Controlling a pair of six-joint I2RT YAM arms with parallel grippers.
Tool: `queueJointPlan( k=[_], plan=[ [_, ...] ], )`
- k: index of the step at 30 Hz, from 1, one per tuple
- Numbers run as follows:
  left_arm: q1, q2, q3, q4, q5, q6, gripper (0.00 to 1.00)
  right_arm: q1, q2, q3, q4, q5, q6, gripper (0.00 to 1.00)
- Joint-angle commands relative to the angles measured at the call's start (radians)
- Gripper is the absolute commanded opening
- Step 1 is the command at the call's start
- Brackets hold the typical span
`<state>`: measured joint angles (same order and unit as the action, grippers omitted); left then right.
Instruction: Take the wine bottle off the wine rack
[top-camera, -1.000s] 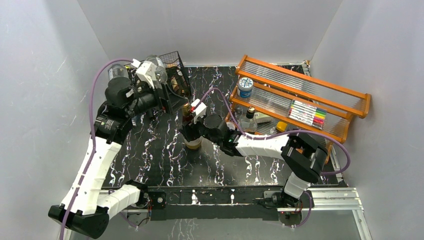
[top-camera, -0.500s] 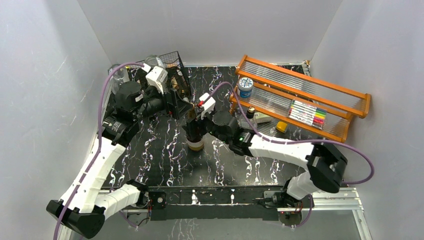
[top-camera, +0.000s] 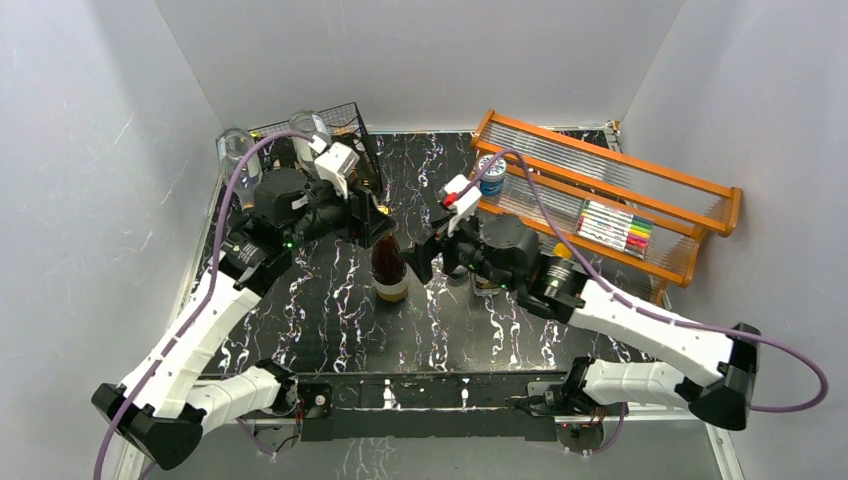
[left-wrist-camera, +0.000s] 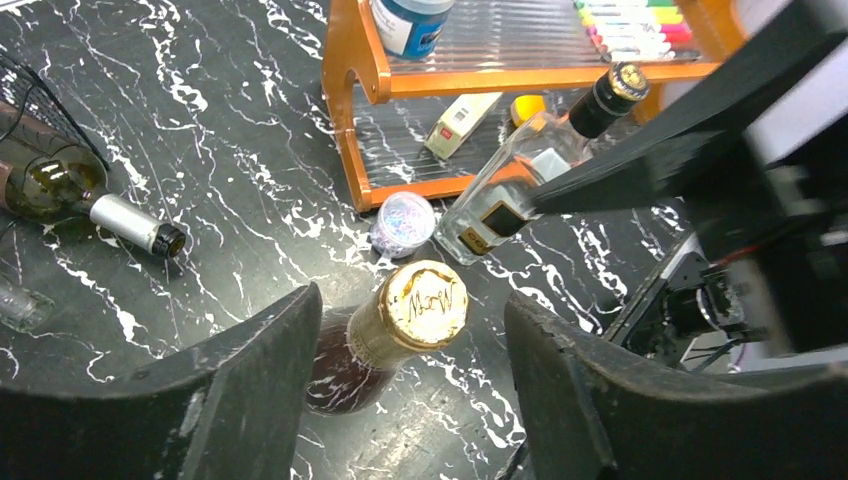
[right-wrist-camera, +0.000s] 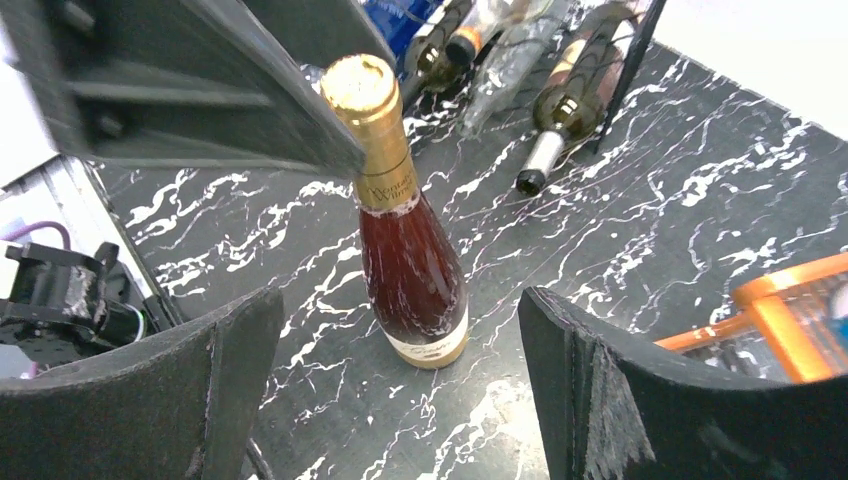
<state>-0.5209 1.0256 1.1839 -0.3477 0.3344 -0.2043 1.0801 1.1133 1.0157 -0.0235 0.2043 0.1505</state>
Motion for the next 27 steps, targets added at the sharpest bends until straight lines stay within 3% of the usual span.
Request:
queueJointPlan(
  k=[1, 8, 17, 27],
  plan=[
    [-0.073, 0.025, 0.008, -0.019, -0.133, 0.059, 0.63, 0.001, -0.099, 0.113, -0.132, 0.072, -0.047, 0.98],
    [-0.192, 0.081, 0.041, -0.034, -0.311, 0.111, 0.54, 0.001, -0.207, 0.161, -0.174, 0.192, -0.126, 0.98],
    [-0.284, 0.154, 0.132, -0.049, -0.394, 0.117, 0.0, 0.001, -0.257, 0.208, -0.198, 0.238, -0.161, 0.98],
    [-0.284, 0.268, 0.311, -0.004, -0.701, 0.047, 0.0, 0.001, -0.303, 0.198, -0.205, 0.254, -0.161, 0.98]
  ],
)
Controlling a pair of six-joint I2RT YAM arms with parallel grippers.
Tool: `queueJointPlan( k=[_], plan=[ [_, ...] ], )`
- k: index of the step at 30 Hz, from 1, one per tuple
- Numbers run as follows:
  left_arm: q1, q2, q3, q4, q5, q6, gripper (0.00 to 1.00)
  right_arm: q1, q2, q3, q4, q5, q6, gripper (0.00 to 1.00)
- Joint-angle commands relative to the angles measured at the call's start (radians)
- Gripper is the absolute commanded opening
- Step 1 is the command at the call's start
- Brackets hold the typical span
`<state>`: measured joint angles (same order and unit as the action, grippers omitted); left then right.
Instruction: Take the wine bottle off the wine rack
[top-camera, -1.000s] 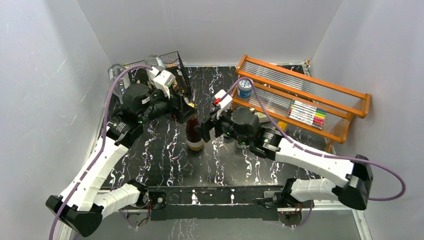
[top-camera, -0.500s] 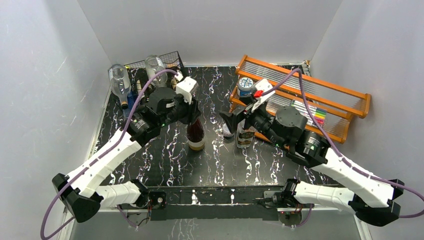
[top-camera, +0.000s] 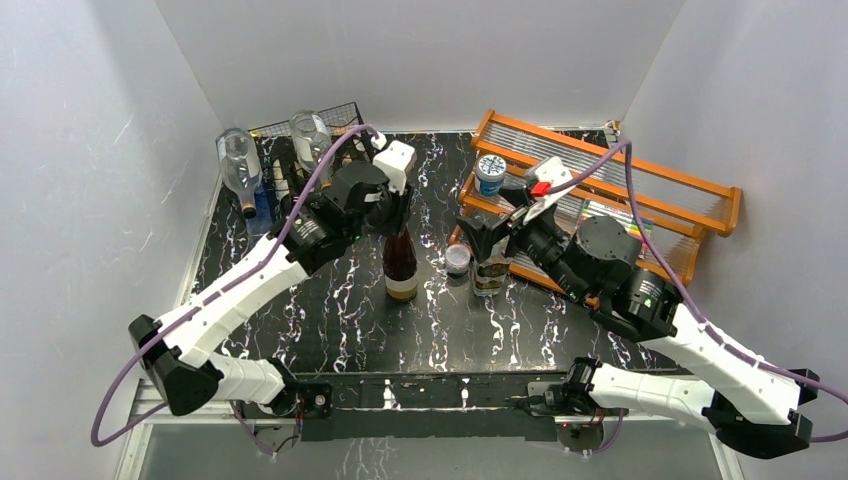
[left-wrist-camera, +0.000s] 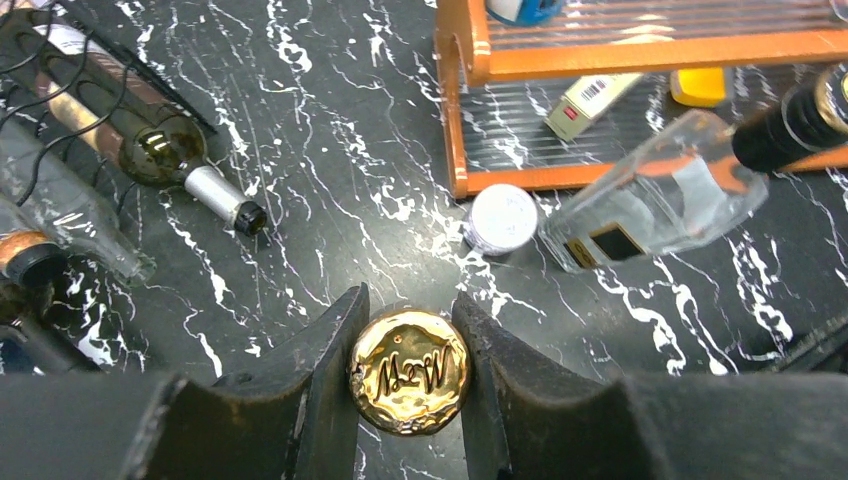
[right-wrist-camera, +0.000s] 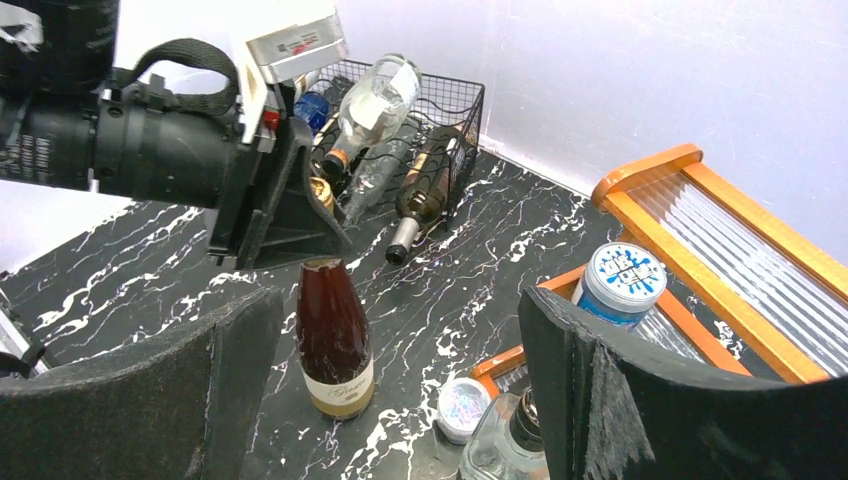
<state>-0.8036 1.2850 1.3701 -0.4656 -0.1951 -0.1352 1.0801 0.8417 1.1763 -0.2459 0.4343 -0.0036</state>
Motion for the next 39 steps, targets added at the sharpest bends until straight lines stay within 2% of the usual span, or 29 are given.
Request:
queueJointPlan(
  k=[1, 8, 19, 27, 39],
  plan=[
    [-0.001, 0.028, 0.146, 0.128, -0.182, -0.015, 0.0, 0.001, -0.036, 0.037, 0.016, 0.024, -0.005, 0.98],
    [0.029, 0.174, 0.281, 0.252, -0.183, 0.022, 0.0, 0.001, -0.071, 0.042, 0.001, 0.046, 0.004, 0.98],
    [0.152, 0.415, 0.52, 0.361, -0.053, 0.021, 0.0, 0.001, -0.126, 0.049, -0.038, 0.07, 0.035, 0.98],
    [0.173, 0.64, 0.782, 0.311, 0.004, 0.042, 0.0, 0.001, -0.128, 0.044, -0.048, 0.074, 0.042, 0.98],
    [0.173, 0.721, 0.839, 0.288, 0.096, 0.025, 0.0, 0.001, -0.128, 0.023, -0.04, 0.079, 0.045, 0.98]
  ],
)
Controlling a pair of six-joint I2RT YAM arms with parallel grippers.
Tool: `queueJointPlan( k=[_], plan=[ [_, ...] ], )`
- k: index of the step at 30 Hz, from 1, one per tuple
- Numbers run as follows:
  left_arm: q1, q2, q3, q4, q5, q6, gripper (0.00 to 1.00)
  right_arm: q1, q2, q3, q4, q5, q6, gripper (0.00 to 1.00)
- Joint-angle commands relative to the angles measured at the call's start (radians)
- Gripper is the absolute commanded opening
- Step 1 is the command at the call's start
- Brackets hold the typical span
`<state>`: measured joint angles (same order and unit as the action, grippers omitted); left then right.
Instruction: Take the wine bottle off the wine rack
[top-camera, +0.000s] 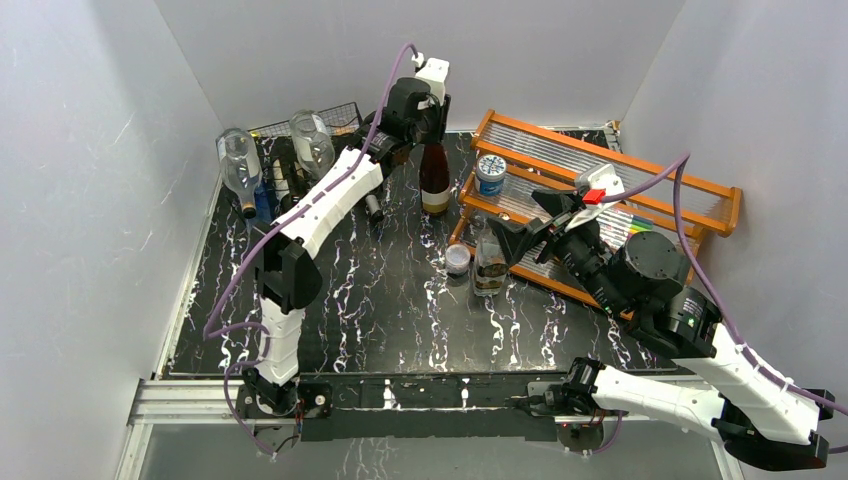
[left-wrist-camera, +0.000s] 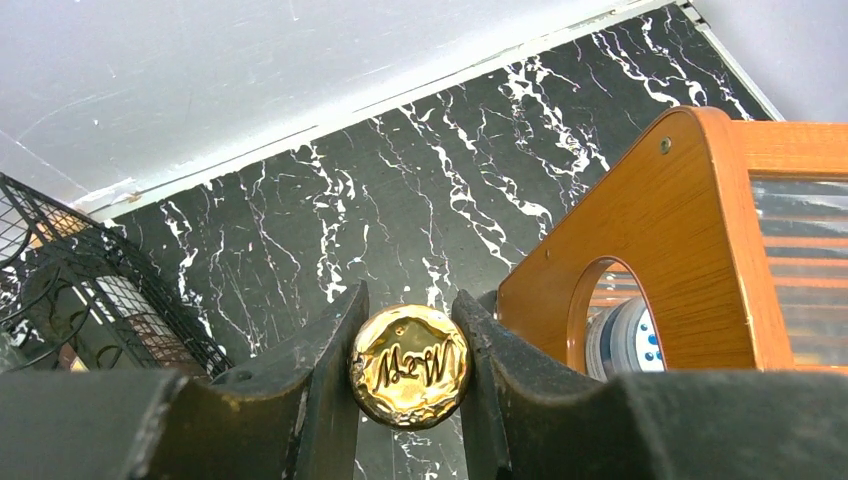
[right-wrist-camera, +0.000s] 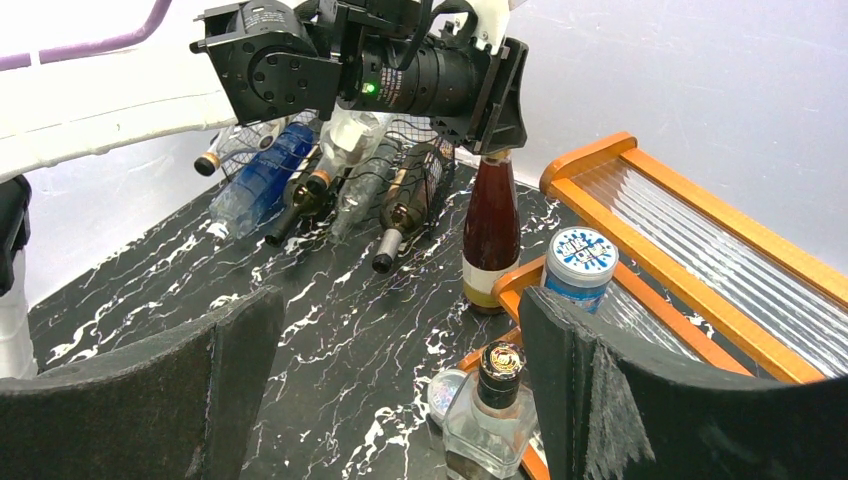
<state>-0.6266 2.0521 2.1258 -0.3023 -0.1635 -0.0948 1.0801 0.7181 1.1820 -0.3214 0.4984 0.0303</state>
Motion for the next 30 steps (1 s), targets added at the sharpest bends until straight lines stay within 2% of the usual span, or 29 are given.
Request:
queueJointPlan(
  k=[1, 8, 12, 16, 18, 21, 24, 26, 30],
  plan=[
    [-0.004, -0.048, 0.08, 0.124, 0.077, -0.017, 0.0, 0.001, -0.004, 0.014, 0.036, 0.016, 0.01, 0.98],
    [-0.004, -0.044, 0.101, 0.099, 0.164, -0.003, 0.02, 0.001, 0.003, 0.0, 0.051, 0.015, 0.01, 0.98],
    [-0.004, -0.048, 0.114, 0.067, 0.176, 0.021, 0.38, 0.001, 0.001, -0.003, 0.052, 0.009, 0.017, 0.98],
    [-0.004, -0.062, 0.121, 0.038, 0.183, 0.031, 0.69, 0.001, 0.001, -0.004, 0.051, 0.006, 0.021, 0.98],
    [-0.004, -0.078, 0.126, 0.023, 0.179, 0.035, 0.82, 0.001, 0.002, 0.0, 0.046, 0.004, 0.025, 0.98],
    [-0.004, -0.113, 0.141, -0.027, 0.171, 0.038, 0.94, 0.001, 0.003, 0.005, 0.042, 0.001, 0.031, 0.98],
    [-0.004, -0.191, 0.106, -0.07, 0.147, 0.039, 0.98, 0.001, 0.007, 0.005, 0.038, -0.001, 0.035, 0.98],
    [-0.003, -0.298, 0.015, -0.074, 0.129, 0.037, 0.98, 0.001, 0.012, 0.001, 0.038, -0.004, 0.036, 0.98],
    [0.003, -0.564, -0.339, -0.019, 0.071, -0.025, 0.98, 0.001, 0.04, -0.014, 0.048, 0.011, 0.035, 0.98]
  ],
)
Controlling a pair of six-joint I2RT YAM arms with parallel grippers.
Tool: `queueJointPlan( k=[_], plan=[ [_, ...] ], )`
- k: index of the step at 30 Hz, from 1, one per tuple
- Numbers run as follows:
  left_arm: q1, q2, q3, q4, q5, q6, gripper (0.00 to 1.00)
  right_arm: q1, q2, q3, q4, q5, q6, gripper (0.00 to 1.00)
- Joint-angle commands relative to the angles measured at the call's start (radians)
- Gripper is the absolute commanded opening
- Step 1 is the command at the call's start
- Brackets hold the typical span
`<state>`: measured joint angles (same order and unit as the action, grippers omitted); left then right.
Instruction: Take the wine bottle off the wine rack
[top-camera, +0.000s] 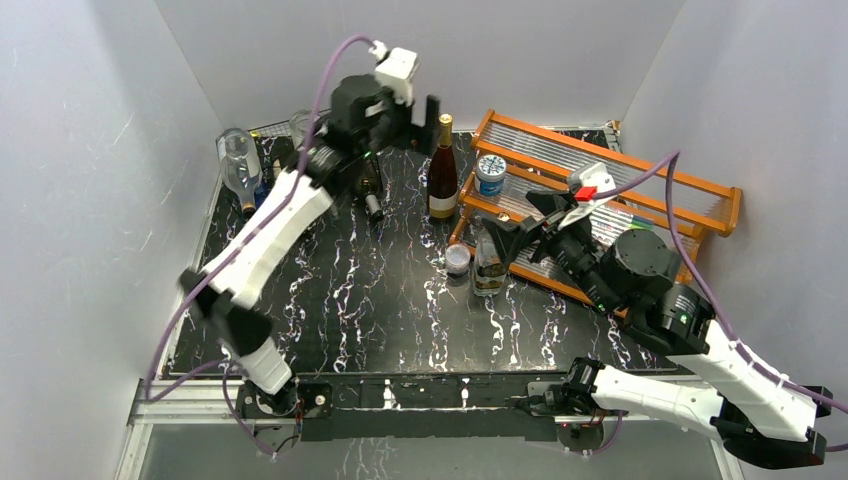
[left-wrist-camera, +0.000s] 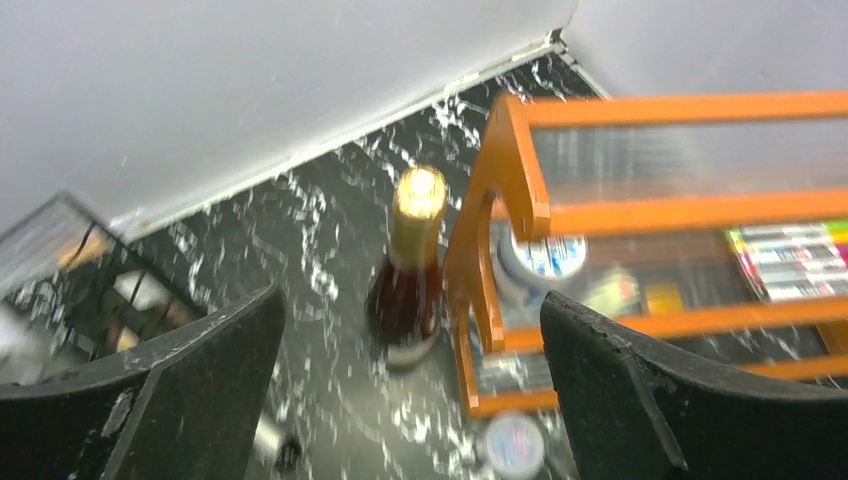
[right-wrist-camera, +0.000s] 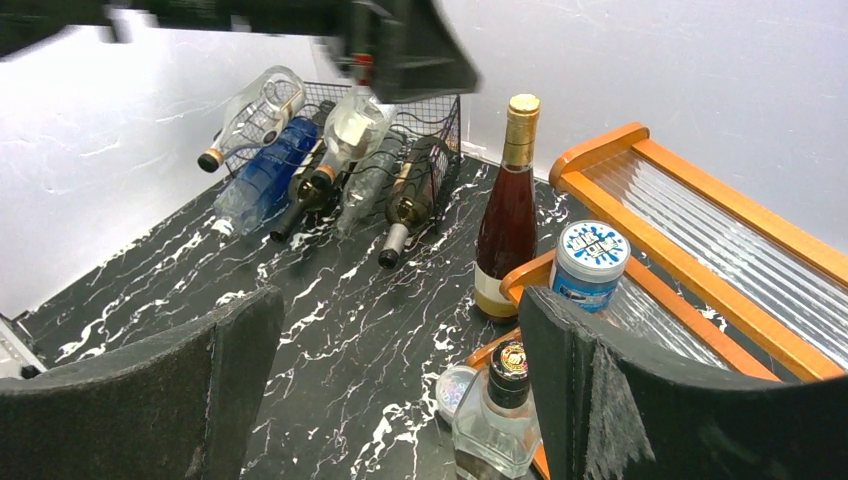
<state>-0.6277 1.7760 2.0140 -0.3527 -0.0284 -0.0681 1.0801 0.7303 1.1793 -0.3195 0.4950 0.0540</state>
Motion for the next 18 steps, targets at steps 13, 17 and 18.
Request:
queueJointPlan(
  k=[13, 17, 18],
  plan=[
    [0.025, -0.921, -0.879, -0.245, -0.359, -0.335, 0.98, 0.001, 0.382, 0.039, 0.129, -0.089, -0.006, 0.98],
    [0.035, -0.907, -0.894, -0.251, -0.373, -0.37, 0.98, 0.001, 0.528, 0.071, 0.164, -0.086, 0.068, 0.98],
    [0.048, -0.887, -0.886, -0.254, -0.369, -0.37, 0.98, 0.001, 0.557, 0.071, 0.179, -0.111, 0.086, 0.98]
  ],
)
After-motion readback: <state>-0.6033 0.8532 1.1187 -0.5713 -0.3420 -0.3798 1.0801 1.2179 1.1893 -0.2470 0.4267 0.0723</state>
